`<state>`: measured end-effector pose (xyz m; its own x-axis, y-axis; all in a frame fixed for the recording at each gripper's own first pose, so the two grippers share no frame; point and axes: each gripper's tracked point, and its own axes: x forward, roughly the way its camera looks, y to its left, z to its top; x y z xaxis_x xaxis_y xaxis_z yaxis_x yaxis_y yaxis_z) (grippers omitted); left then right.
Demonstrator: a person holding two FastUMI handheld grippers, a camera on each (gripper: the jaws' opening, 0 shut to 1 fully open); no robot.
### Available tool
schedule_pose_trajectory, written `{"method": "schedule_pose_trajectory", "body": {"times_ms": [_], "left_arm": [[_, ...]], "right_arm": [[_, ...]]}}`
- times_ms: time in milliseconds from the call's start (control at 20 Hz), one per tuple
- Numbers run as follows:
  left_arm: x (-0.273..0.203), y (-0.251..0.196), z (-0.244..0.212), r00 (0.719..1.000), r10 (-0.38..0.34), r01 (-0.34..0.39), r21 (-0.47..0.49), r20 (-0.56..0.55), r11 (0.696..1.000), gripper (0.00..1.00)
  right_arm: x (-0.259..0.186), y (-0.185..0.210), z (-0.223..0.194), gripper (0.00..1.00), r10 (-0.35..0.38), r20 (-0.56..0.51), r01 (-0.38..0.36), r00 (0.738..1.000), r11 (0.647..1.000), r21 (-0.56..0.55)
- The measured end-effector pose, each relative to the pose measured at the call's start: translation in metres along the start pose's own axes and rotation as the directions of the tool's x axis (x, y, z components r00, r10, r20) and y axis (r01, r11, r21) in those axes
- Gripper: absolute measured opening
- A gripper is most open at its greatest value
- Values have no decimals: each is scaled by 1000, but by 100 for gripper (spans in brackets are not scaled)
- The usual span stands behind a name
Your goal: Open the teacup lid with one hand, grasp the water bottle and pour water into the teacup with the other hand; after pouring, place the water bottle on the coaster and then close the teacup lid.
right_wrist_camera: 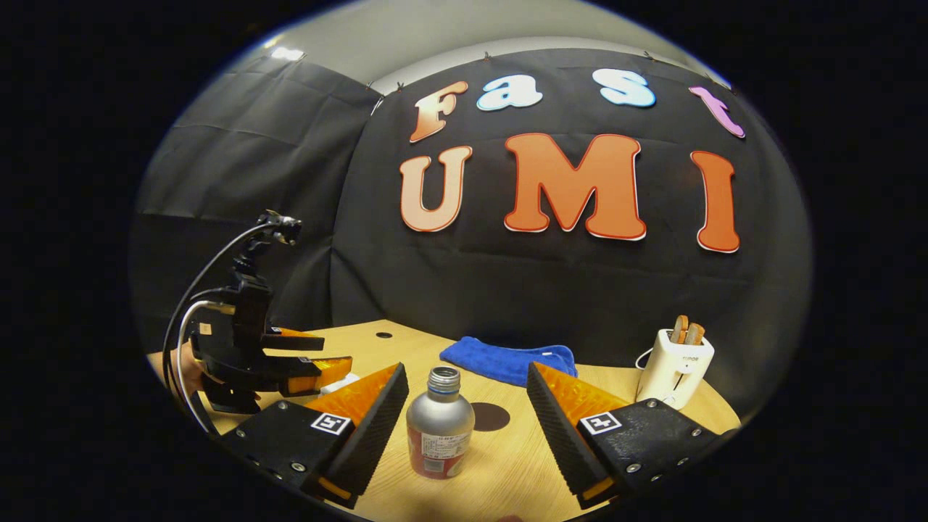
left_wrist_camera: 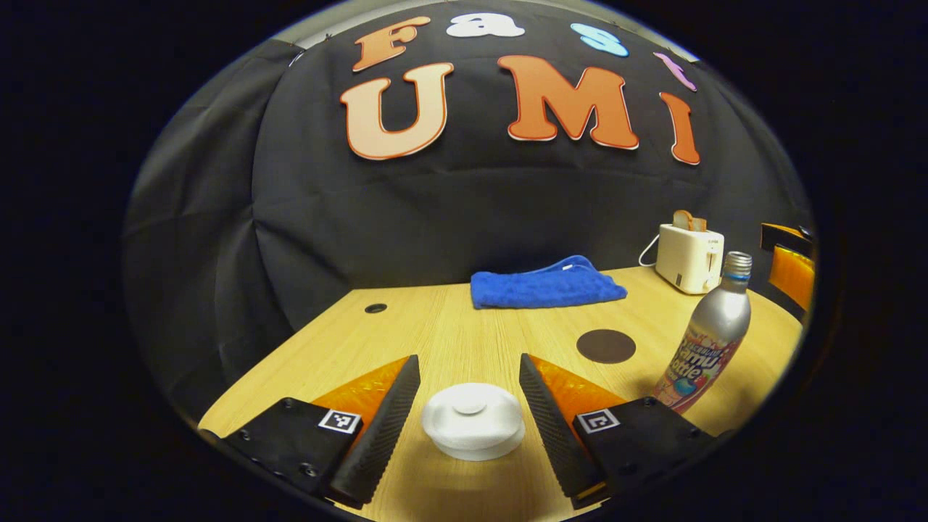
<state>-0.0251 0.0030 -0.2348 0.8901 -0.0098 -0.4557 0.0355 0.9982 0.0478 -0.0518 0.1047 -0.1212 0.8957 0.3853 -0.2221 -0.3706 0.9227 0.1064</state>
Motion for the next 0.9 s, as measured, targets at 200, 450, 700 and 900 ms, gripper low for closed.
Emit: {"method": "schedule_pose_trajectory", "body": {"times_ms": [200, 450, 700, 900], "left_arm": [[10, 5, -24, 998, -8, 7, -16, -58, 1000, 79], [19, -7, -31, 996, -36, 34, -19, -79, 999, 66], [25, -1, -28, 997, -11, 11, -1, -70, 1000, 34], [24, -1, -26, 998, -15, 15, -9, -58, 1000, 36]], "right_arm": [[5, 11, -21, 99, 34, -59, -34, 998, 999, -5], [13, 17, -39, 99, 61, -112, -64, 992, 998, -21], [16, 24, -52, 99, 72, -145, -78, 987, 996, -41], [21, 24, -64, 99, 67, -181, -76, 981, 996, -43]]}}
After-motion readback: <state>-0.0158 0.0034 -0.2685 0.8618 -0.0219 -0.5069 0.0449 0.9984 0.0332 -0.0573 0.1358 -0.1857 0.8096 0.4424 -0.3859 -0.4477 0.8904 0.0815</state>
